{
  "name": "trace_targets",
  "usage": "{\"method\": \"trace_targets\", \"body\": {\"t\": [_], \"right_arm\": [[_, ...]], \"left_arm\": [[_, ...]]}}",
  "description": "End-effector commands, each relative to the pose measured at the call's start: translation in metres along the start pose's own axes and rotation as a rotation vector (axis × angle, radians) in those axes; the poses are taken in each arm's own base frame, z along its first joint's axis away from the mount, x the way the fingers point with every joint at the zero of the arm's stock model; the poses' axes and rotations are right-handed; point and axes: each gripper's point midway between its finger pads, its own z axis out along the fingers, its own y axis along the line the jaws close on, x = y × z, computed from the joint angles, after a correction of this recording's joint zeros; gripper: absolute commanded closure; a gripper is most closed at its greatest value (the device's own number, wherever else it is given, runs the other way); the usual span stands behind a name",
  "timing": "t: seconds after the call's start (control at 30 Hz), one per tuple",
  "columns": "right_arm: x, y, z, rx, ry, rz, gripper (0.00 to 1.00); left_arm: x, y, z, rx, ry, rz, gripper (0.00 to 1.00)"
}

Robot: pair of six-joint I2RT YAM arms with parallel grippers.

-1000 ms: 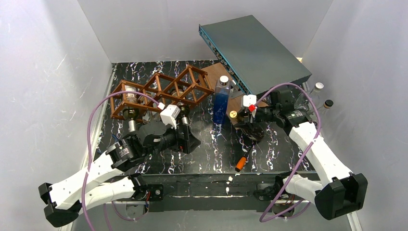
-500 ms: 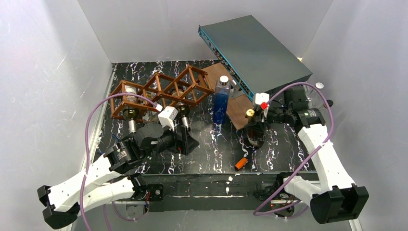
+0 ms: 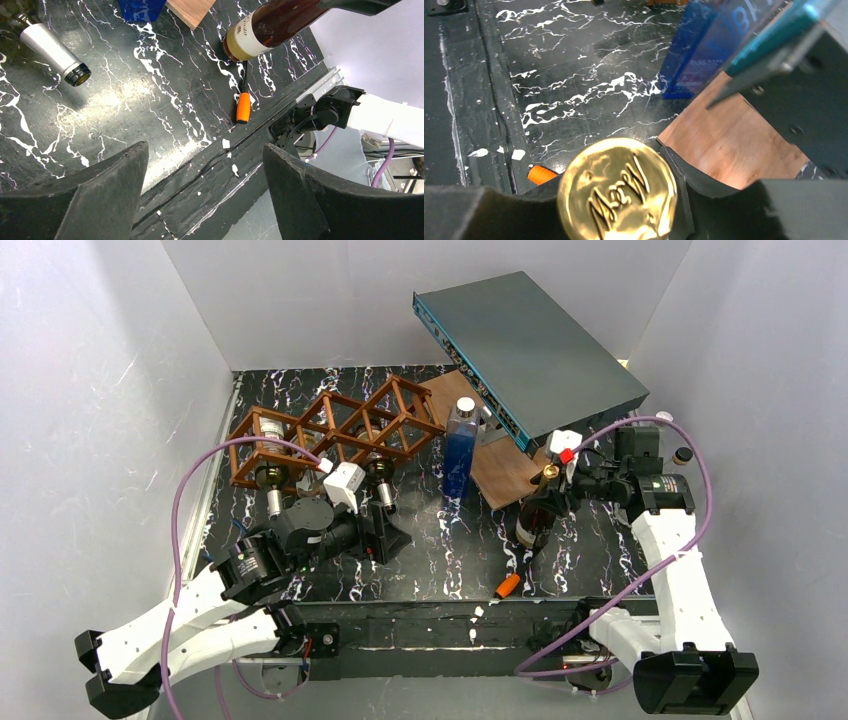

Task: Take the wine bottle off the wine rack
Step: Move the wine bottle to the center of the board.

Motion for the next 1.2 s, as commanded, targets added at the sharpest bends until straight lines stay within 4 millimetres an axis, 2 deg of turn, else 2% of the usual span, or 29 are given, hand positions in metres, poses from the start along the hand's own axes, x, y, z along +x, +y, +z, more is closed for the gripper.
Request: {"method": "trace_targets", "body": {"t": [0.0,0.6,0.93,1.1,1.17], "right_arm": [[-0.031,-0.023,-0.019,0.107,-0.068,-0.075,0.99],[-0.01,-0.108,-0.064,0.511,0.039,0.037,0.99],[0.008,-0.161,-0.098,0.767,0.046,0.116,0.99],[0.02,-0.168,-0.105,0.79,0.039,0.152,0.99],[0.023,-0.167,-0.103,0.785,0.038,0.165,0.94]], "left_arm": [[-0.001,0.006,-0.001,-0.015,-0.022,0.015,0.17],[0.007,0.011,-0.004,-0.005,-0.036,0.003,0.16],[0.01,0.012,-0.004,0.001,-0.036,0.002,0.16],[0.011,0.012,-0.002,0.005,-0.035,0.001,0.15],[0.012,0.012,-0.002,0.005,-0.036,0.001,0.15]]}}
